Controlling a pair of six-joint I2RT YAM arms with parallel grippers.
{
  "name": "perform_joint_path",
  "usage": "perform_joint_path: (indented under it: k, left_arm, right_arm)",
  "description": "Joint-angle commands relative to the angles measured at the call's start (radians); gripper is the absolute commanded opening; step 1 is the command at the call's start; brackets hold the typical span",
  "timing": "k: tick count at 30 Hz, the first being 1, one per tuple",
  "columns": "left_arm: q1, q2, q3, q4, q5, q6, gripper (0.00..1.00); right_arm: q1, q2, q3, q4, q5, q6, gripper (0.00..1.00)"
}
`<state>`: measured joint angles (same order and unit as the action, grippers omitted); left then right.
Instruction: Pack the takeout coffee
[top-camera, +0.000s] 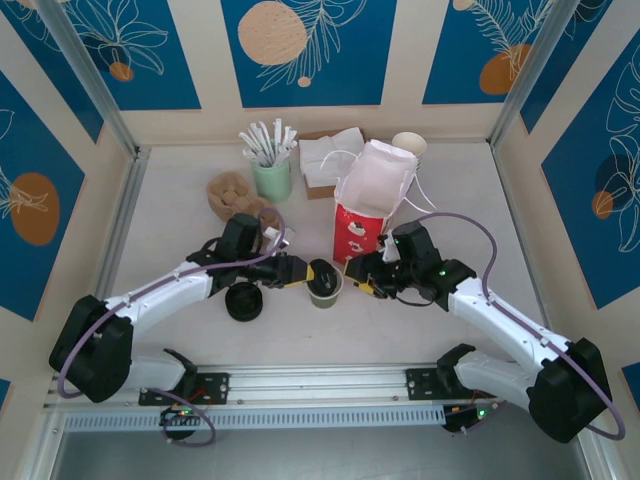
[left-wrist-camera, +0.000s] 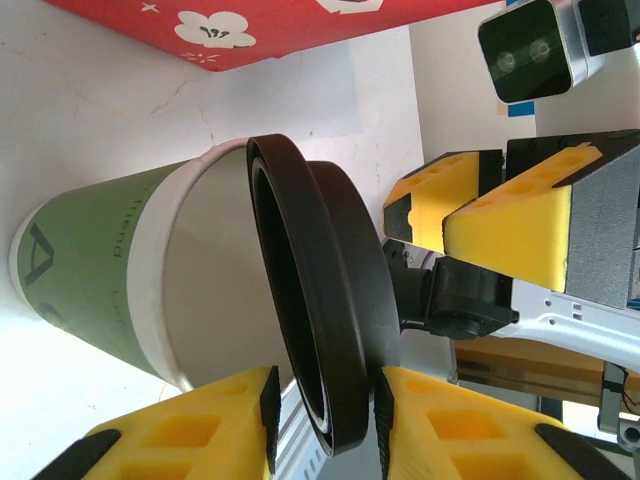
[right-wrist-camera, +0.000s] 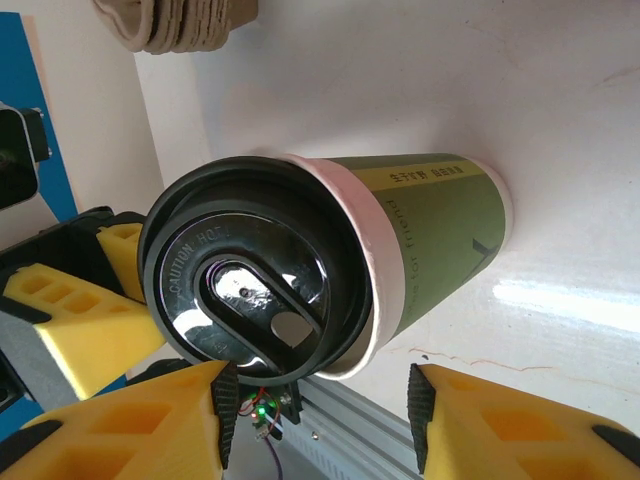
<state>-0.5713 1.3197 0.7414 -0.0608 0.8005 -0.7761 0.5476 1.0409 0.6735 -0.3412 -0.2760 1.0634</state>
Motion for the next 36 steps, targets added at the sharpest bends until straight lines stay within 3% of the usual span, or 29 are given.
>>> perform_joint_path:
  k: [1,24,36]
  left_arm:
    - [0.012,0.01,-0.015,-0.01,0.006,0.029,0.34]
    - [0.017,0.05,-0.062,0.042,0.01,0.018,0.37]
    - [0.017,0.02,-0.02,-0.021,-0.013,0.07,0.56]
  right_arm:
    - [0.015,0.011,0.005,0.022,0.005,0.002,0.51]
    - [0.04,0.05,0.014,0.036,0.03,0.001,0.55]
    - [0.058,0.062,0.02,0.024,0.055,-0.003,0.55]
